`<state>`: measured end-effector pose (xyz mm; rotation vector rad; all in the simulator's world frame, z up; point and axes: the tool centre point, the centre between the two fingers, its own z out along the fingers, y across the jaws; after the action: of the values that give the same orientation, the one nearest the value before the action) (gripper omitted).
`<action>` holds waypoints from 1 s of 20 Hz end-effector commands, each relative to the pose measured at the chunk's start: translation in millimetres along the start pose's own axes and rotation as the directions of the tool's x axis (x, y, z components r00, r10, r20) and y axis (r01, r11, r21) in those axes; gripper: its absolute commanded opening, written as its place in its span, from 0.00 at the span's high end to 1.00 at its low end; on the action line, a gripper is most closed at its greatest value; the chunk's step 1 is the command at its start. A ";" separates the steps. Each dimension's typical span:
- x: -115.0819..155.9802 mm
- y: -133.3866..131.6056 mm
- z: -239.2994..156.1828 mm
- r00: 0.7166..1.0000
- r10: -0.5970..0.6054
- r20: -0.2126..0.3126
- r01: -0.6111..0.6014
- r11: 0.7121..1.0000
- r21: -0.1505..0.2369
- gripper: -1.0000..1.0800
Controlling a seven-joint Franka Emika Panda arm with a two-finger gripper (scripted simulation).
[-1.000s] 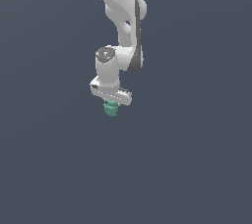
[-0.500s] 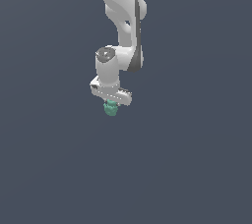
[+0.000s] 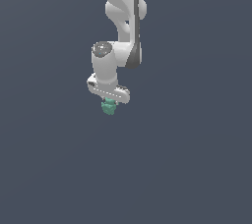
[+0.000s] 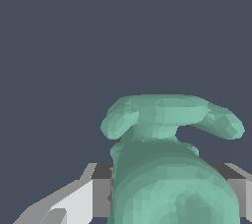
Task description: Pick up the object and move it to a goal position.
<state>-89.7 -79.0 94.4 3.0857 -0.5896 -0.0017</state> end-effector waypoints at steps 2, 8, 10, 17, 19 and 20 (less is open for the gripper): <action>6.9 4.4 -19.8 1.000 0.000 -0.001 0.000 1.000 0.000 1.00; 23.4 15.4 -67.7 1.000 0.001 -0.001 -0.001 1.000 0.000 1.00; 30.2 19.6 -86.7 1.000 0.001 -0.001 -0.001 1.000 0.000 1.00; 54.1 33.7 -151.3 1.000 0.001 -0.001 -0.001 1.000 0.000 1.00; 59.9 36.8 -166.1 1.000 0.001 -0.001 -0.001 1.000 0.000 1.00; 62.6 38.3 -172.8 1.000 0.001 -0.001 -0.001 1.000 0.000 1.00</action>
<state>-48.3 -134.0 255.9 3.0850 -0.5914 0.0019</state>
